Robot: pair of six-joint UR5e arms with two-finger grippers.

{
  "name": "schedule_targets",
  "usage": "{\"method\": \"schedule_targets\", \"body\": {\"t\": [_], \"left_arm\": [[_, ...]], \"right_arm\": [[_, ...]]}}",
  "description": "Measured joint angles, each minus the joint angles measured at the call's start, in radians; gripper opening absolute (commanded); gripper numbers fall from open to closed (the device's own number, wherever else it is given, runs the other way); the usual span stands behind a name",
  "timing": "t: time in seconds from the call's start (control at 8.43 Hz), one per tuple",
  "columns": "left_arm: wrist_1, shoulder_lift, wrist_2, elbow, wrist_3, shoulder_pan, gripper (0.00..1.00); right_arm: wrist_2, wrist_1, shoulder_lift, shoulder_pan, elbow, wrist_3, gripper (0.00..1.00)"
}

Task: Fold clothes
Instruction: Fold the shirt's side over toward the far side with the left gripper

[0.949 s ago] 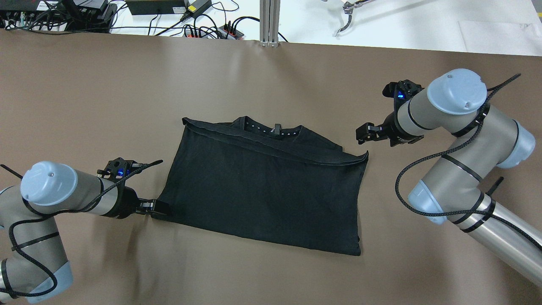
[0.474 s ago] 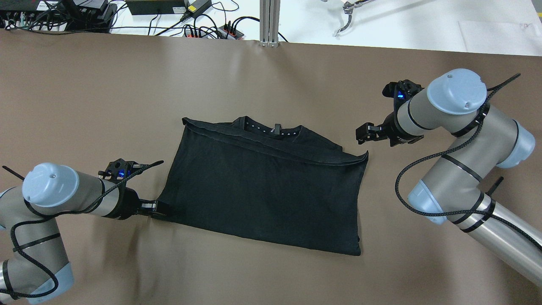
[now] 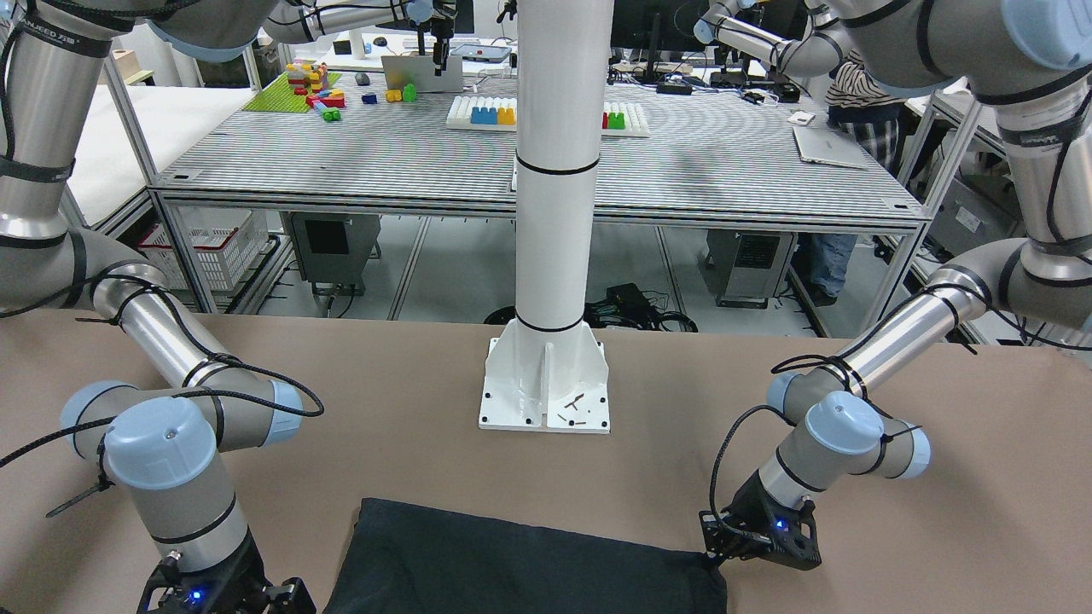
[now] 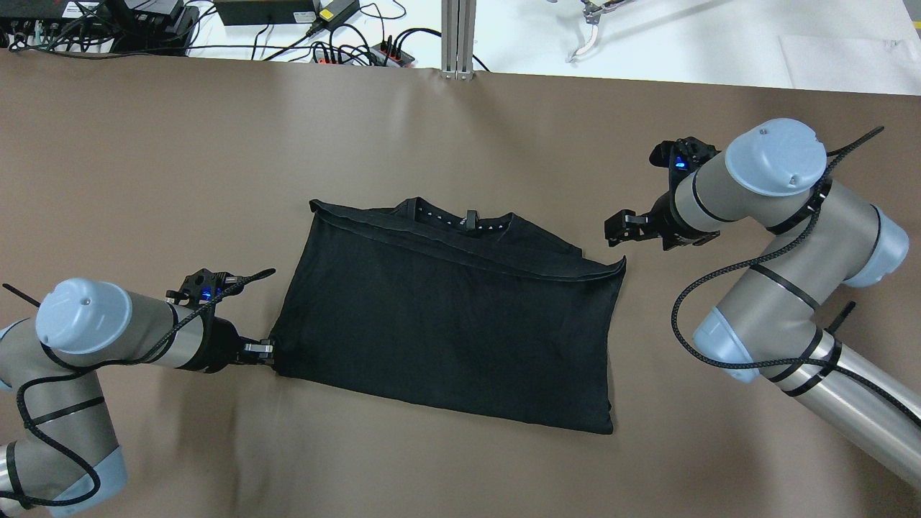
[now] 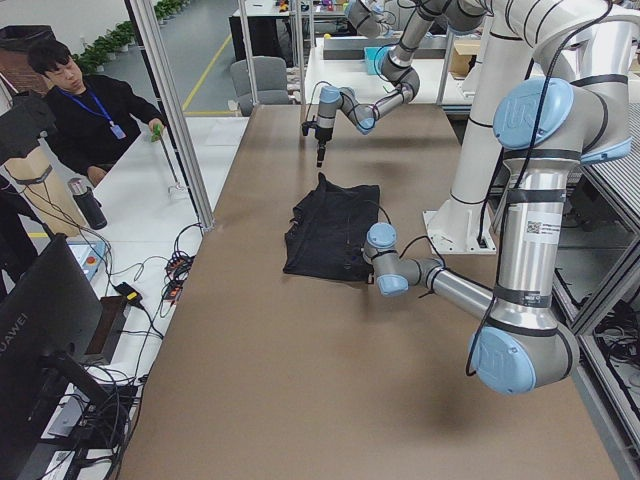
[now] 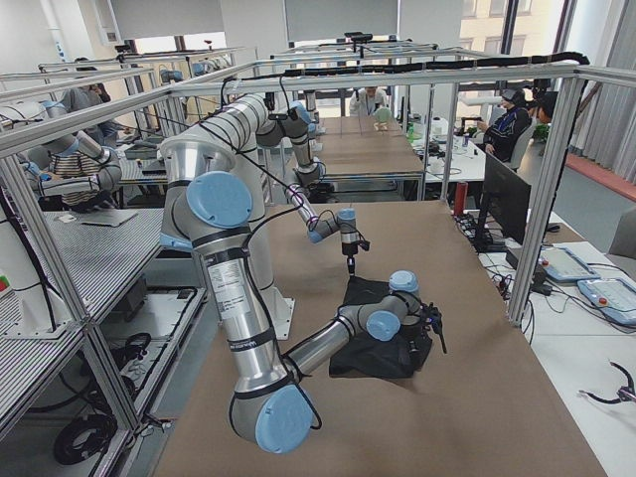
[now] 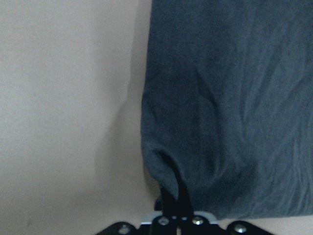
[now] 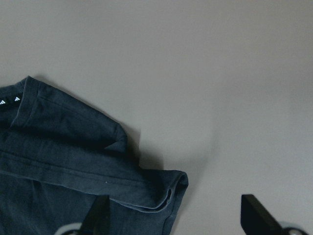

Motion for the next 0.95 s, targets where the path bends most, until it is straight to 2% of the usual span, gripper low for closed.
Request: {"method": "schedule_targets", "body": {"t": [0.24,0.47,0.71,0.95], "left_arm": [[-0.004,0.001,0.019,0.000,0.004,-0.019,0.00],[0.023,-0.034,0.015,0.034,0.076,-0.110,0.00],[0.071,-0.174,0.012,0.173,0.130,-0.210,0.00],[0.087,-0.403,0.010,0.423,0.156,-0.282,0.00]], "right_arm": [[-0.001,0.000,0.000,-0.001,-0.001,0.000,0.94],[-0.002,0.000,0.000,-0.002,-0.002,-0.001,0.94],[-0.004,-0.001,0.002,-0.002,-0.002,0.000,0.94],[-0.005,-0.001,0.004,-0.002,-0.003,0.000,0.94]]}}
